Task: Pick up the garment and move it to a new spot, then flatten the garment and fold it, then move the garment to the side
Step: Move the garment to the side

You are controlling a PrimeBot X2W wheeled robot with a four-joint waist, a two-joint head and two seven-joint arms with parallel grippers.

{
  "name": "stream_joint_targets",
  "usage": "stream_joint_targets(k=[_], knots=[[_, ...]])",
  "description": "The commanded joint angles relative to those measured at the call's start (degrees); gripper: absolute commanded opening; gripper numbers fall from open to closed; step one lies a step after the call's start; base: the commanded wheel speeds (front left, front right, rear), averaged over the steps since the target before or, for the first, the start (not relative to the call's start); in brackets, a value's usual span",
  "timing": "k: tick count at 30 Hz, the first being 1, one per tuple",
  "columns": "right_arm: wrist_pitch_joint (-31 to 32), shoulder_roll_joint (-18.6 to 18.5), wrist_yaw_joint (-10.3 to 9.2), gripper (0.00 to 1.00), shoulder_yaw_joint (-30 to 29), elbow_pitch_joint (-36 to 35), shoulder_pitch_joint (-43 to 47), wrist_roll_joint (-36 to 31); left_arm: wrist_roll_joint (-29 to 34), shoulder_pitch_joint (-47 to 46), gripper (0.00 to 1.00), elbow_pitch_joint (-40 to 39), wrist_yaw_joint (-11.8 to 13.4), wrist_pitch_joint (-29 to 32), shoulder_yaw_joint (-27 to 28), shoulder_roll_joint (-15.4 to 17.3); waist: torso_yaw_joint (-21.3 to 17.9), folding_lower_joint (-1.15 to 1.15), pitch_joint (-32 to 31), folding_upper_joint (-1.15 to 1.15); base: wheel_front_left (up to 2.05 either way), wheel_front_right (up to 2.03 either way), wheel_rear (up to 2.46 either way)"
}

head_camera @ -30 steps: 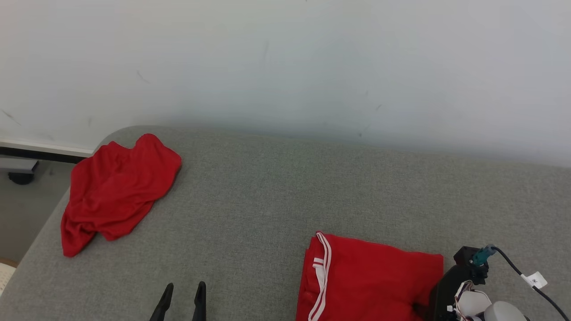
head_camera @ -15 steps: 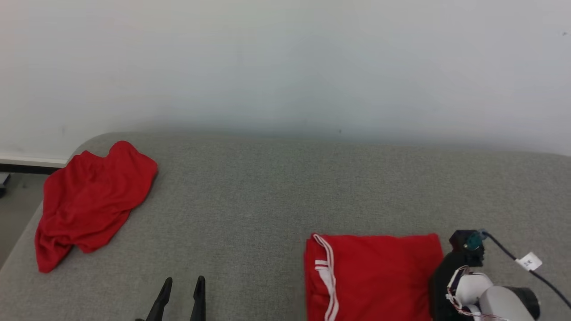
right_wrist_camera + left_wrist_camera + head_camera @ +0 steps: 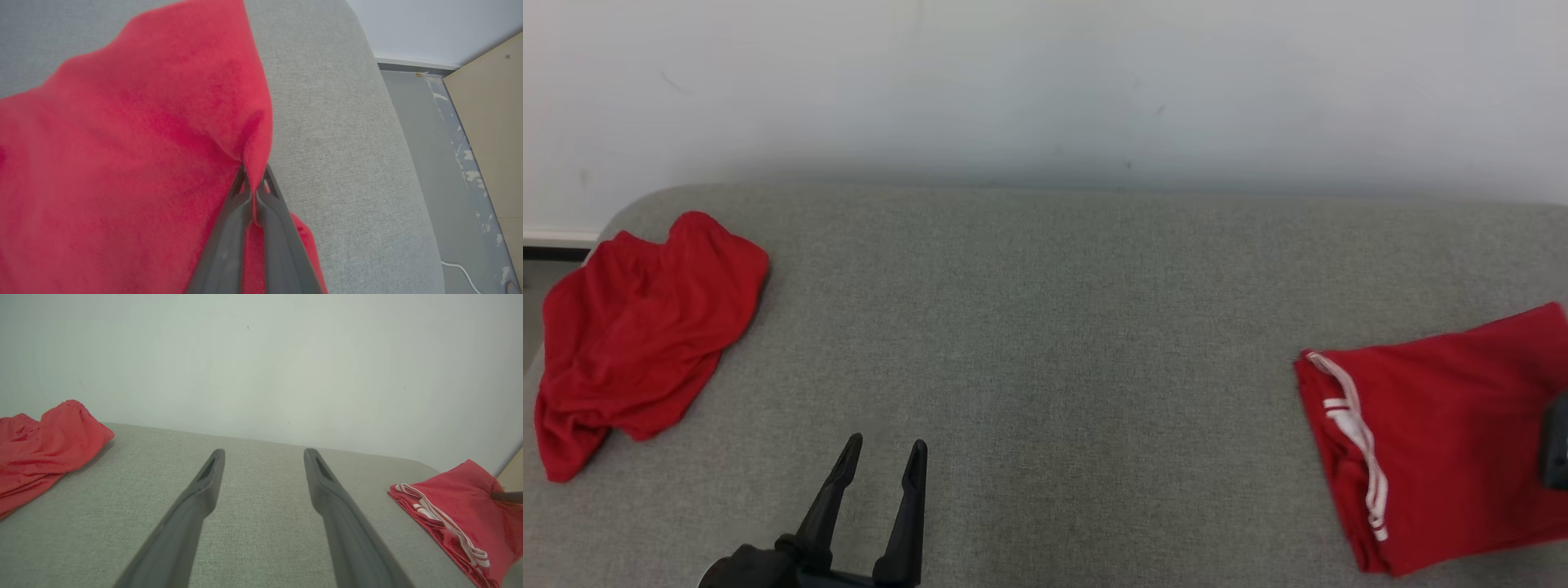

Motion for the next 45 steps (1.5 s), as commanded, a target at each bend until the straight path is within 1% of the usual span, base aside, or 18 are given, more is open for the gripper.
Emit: stream_joint_targets(k=[1, 5, 8, 11, 13, 14, 16, 19, 20, 21, 22, 27, 30, 33, 37, 40, 43, 45], knots=[[-0.43, -0.84, -0.16, 0.00, -0.72, 0.31, -0.71, -0.38, 0.45, -0.74, 1.00, -0.40, 0.20, 0.04, -0.15, 0.22, -0.11, 0.00, 2.59, -0.01, 0.00, 0.00, 0.00], [-1.99, -4.46, -0.15, 0.00, -3.29, 1.43, -2.11, -2.75, 0.67, -1.63, 1.00, -2.44, 0.20, 0.95, -1.01, 0.32, -0.07, 0.00, 4.58, -0.01, 0.00, 0.00, 0.00], [-2.85, -7.49, -0.15, 0.00, -4.69, 1.36, -2.85, -5.73, 0.33, -2.06, 1.00, -3.40, 0.31, 1.17, -1.11, 0.35, -0.43, 0.00, 5.64, -0.01, 0.00, 0.00, 0.00], [-3.10, -9.36, -0.15, 0.00, -6.02, 1.51, -2.57, -8.64, -0.03, -2.20, 1.00, -3.64, 0.40, 1.20, -0.77, 0.73, -1.09, 0.00, 6.47, -0.01, 0.00, 0.00, 0.00], [-3.44, -9.79, -0.15, 0.00, -6.48, 1.43, -2.51, -8.77, 0.01, -2.49, 1.00, -3.80, 0.46, 1.25, -0.75, 0.87, -1.45, 0.00, 6.80, -0.01, 0.00, 0.00, 0.00], [-3.03, -8.87, -0.15, 0.00, -7.25, 1.86, -2.87, -7.28, 0.01, -2.60, 1.00, -3.84, 0.51, 1.32, -0.84, 0.94, -1.67, 0.00, 6.90, -0.01, 0.00, 0.00, 0.00], [-3.59, -9.18, -0.15, 0.00, -6.14, 1.29, -2.98, -8.48, 0.06, -2.84, 1.00, -3.83, 0.55, 1.40, -1.03, 1.06, -1.93, 0.00, 7.21, -0.01, 0.00, 0.00, 0.00], [-4.20, -9.44, -0.15, 0.00, -6.42, 1.34, -3.08, -8.96, 0.12, -3.32, 1.00, -3.54, 0.58, 1.49, -1.37, 0.91, -2.00, 0.00, 7.41, -0.01, 0.00, 0.00, 0.00], [-4.59, -9.31, -0.15, 0.07, -6.19, 1.36, -3.34, -9.02, 0.09, -3.33, 1.00, -3.39, 0.58, 1.49, -1.54, 0.83, -1.98, 0.00, 7.35, -0.01, 0.00, 0.00, 0.00], [-5.16, -9.10, -0.15, 0.51, -5.50, 1.43, -3.46, -9.09, 0.01, -3.43, 1.00, -3.14, 0.58, 1.51, -1.66, 0.78, -1.96, 0.00, 7.17, -0.01, 0.00, 0.00, 0.00], [-5.34, -9.17, -0.15, 1.00, -5.57, 1.75, -3.58, -9.44, -0.12, -3.60, 1.00, -2.99, 0.58, 1.51, -1.68, 0.79, -1.94, 0.00, 6.86, -0.01, 0.00, 0.00, 0.00], [-8.46, -9.24, -0.15, 1.00, -3.42, 2.52, -2.66, -10.18, -0.63, -3.21, 1.00, -1.51, 0.86, 0.91, -1.63, 0.51, -1.65, 0.00, 3.21, -0.01, 0.00, 0.00, 0.00], [-11.98, -8.19, -0.15, 1.00, -1.92, 2.64, -1.59, -9.57, -0.96, -2.25, 1.00, -0.39, 1.06, 0.73, -1.48, 0.31, -1.61, 0.00, 0.25, -0.01, 0.00, 0.00, 0.00], [-16.14, -6.69, -0.15, 1.00, -0.11, 2.03, -0.61, -8.03, -1.82, -0.84, 1.00, 0.92, 1.99, 0.23, -0.68, -0.14, -1.82, 0.00, -3.30, -0.01, 0.00, 0.00, 0.00], [-21.69, -4.72, -0.15, 1.00, 4.23, -1.40, 1.23, -3.73, -2.85, -0.04, 1.00, 2.20, 2.63, -0.15, 0.39, -0.56, -2.30, 0.00, -6.08, -0.01, 0.00, 0.00, 0.00], [-24.12, -3.88, -0.15, 1.00, 5.43, -3.95, 2.54, -1.58, -3.63, 0.39, 1.00, 2.88, 2.96, -0.24, 1.12, -0.79, -2.59, 0.00, -7.12, -0.01, 0.00, 0.00, 0.00], [-27.14, -1.89, -0.15, 1.00, 6.54, -8.41, 5.08, 1.34, -4.47, 0.92, 1.00, 4.36, 3.77, -0.50, 2.01, -1.10, -3.24, 0.00, -8.74, -0.01, 0.00, 0.00, 0.00], [-28.83, 0.69, -0.15, 1.00, 6.56, -11.84, 7.64, 3.43, -4.86, 1.10, 1.00, 5.44, 3.85, -0.69, 2.42, -1.25, -3.60, 0.00, -9.73, -0.01, 0.00, 0.00, 0.00]])
